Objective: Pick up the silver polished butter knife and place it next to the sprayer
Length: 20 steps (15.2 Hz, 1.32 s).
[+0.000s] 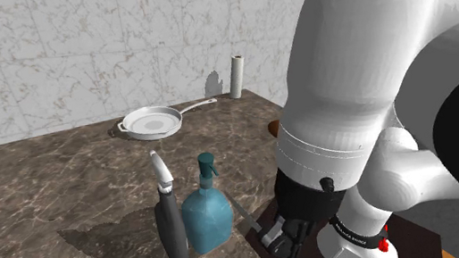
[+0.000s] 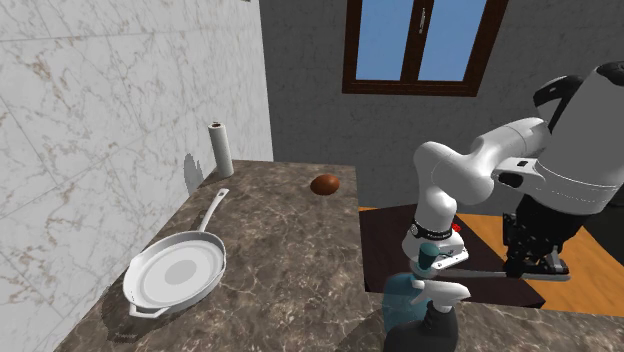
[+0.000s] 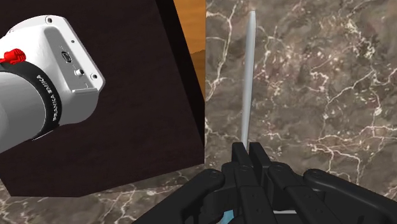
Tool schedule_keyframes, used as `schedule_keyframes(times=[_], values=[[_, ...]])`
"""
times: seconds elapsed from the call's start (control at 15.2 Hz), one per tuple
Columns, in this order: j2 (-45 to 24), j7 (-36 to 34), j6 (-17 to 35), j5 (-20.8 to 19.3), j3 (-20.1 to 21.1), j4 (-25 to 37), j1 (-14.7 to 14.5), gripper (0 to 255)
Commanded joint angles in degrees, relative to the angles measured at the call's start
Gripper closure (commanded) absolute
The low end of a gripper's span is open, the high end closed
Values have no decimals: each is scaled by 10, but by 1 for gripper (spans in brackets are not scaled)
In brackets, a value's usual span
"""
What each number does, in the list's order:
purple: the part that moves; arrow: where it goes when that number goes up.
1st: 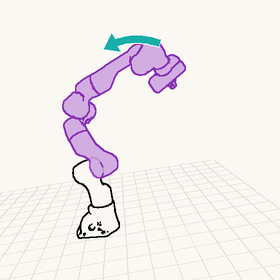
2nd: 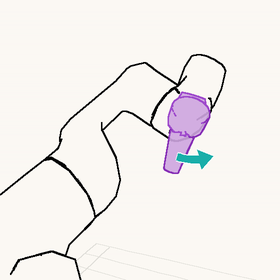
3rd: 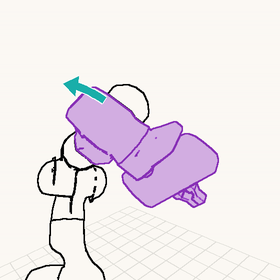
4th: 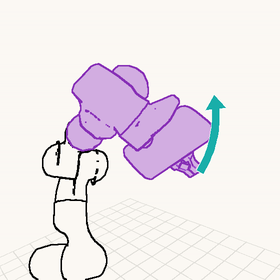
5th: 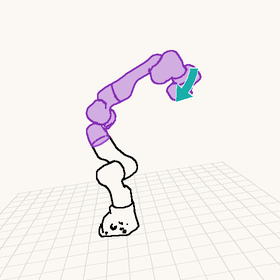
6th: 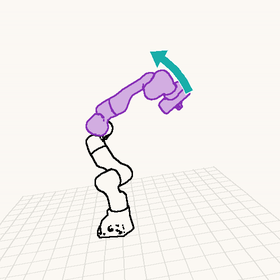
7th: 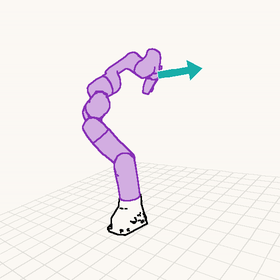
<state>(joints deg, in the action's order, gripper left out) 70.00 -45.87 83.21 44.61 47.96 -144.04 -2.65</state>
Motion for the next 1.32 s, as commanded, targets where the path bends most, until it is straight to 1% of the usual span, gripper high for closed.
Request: schedule_keyframes(times=[0.0, 0.73, 1.12, 1.19, 1.25], values=[[5, 3, 11, 10, 10, -15, -4, 255], [15, 11, 69, 71, 77, -79, -20, 255], [14, 16, 103, 109, 120, -108, -27, 255], [13, 18, 113, 121, 133, -115, -28, 255], [13, 18, 113, 121, 133, -115, -28, 255]])
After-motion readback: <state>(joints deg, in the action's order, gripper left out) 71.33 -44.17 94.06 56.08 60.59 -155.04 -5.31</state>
